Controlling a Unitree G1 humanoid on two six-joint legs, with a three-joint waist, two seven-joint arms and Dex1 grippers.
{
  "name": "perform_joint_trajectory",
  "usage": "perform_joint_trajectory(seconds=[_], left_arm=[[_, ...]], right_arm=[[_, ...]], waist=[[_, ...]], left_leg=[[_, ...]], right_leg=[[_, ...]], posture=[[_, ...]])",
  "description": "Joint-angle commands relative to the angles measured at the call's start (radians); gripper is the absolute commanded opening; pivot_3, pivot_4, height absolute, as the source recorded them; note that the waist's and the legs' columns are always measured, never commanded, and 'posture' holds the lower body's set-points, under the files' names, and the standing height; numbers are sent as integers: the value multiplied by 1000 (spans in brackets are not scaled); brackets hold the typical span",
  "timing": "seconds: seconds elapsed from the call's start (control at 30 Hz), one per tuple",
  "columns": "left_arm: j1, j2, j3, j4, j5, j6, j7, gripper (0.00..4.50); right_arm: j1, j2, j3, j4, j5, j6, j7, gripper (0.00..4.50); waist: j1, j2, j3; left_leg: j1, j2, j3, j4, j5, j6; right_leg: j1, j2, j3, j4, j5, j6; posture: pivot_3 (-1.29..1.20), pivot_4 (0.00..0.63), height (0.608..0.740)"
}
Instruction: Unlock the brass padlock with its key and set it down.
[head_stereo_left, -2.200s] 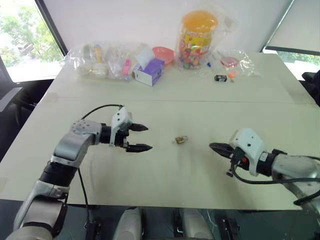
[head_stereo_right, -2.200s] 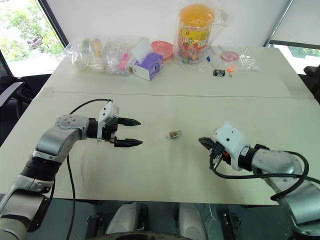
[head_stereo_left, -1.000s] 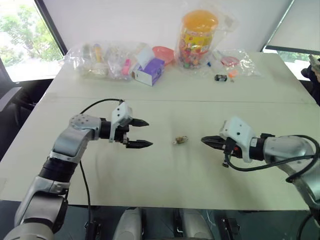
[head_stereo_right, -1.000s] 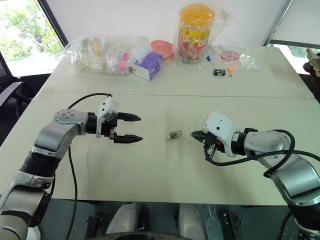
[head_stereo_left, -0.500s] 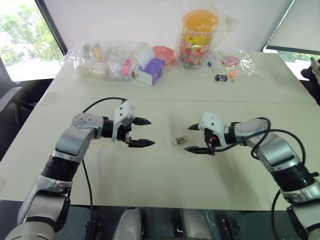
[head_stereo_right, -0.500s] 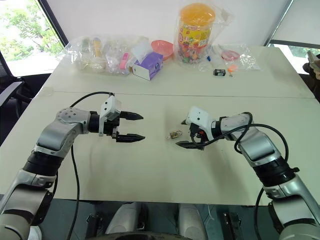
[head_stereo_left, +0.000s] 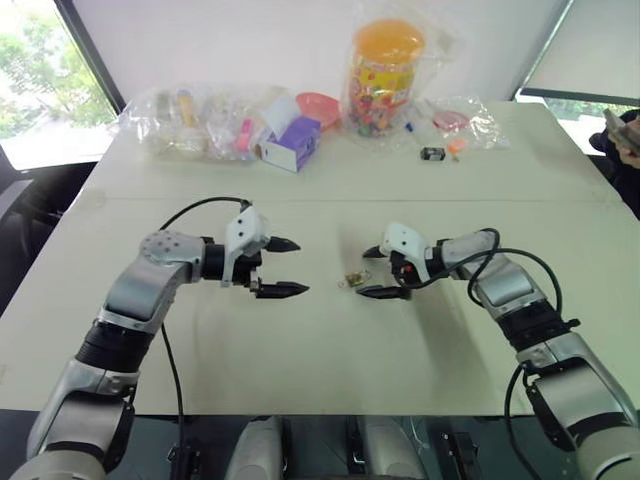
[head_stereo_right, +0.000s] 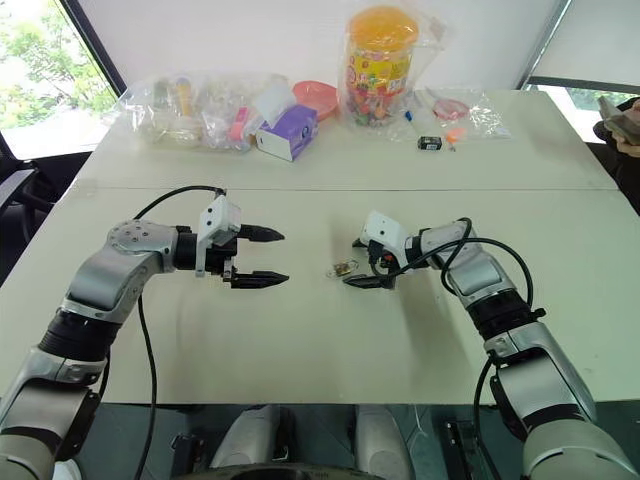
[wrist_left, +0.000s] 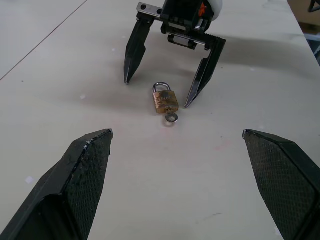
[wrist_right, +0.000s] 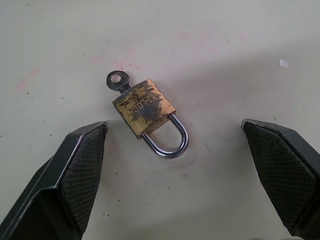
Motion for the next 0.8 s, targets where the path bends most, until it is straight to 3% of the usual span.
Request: perform_joint_trajectory(seconds=[0.03, 0.43, 0.5, 0.7, 0.8], left_arm=[[-1, 4, 24, -40, -14, 0, 7, 4393], [-15, -11, 15, -25, -9, -9, 10, 4393], [-13, -12, 15, -27, -9, -8, 12, 4393], [-4, -14, 18, -35, -8, -7, 21, 4393], [1, -13, 19, -42, -11, -4, 27, 4393]], right_arm=[[47, 7, 25, -43, -36, -4, 12, 4448], [46, 68, 26, -29, -81, -8, -6, 4448], [42, 74, 25, -10, -89, -14, -5, 3653], [33, 88, 28, 73, -104, -26, 3, 686], [46, 85, 27, 75, -103, -16, 5, 687]], waist=[[0, 0, 0], [-5, 0, 0], [-6, 0, 0], [-5, 0, 0], [-4, 0, 0]], left_leg=[[0, 0, 0, 0, 0, 0], [2, 1, 1, 0, 0, 0], [3, 1, 2, 0, 0, 0], [9, 1, 4, 0, 0, -1], [18, 1, 3, -2, 0, 0]], right_leg=[[0, 0, 0, 0, 0, 0], [0, 0, 0, 1, 0, 0], [0, 0, 0, 2, 0, 0], [5, 0, 1, 2, 0, 0], [15, 0, 1, 0, 0, -1]], posture=[[0, 150, 740], [0, 150, 740], [0, 150, 740], [0, 150, 740], [0, 150, 740]])
